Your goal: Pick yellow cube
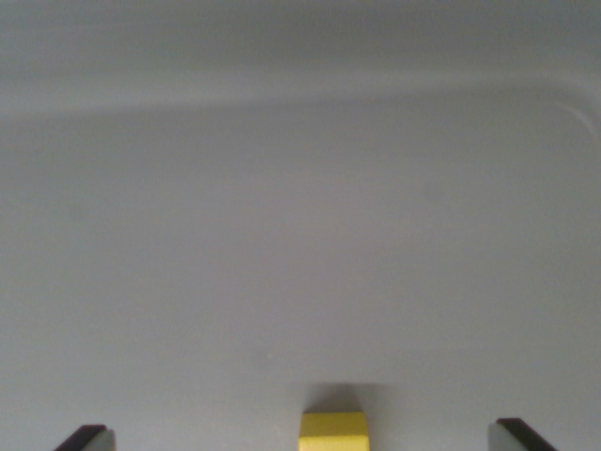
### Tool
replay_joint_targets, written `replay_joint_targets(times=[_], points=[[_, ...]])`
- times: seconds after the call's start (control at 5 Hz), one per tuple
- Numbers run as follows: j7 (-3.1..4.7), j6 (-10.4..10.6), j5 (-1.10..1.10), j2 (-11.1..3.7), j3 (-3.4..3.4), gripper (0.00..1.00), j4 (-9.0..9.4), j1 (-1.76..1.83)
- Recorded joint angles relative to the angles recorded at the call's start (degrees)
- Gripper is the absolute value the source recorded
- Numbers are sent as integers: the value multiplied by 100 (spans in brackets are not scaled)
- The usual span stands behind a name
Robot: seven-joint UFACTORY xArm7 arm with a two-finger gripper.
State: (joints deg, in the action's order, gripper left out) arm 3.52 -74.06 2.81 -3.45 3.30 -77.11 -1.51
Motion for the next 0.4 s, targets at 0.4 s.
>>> replay_joint_targets(times=[0.4], points=[[23, 235, -1, -41, 8, 0, 215, 5]])
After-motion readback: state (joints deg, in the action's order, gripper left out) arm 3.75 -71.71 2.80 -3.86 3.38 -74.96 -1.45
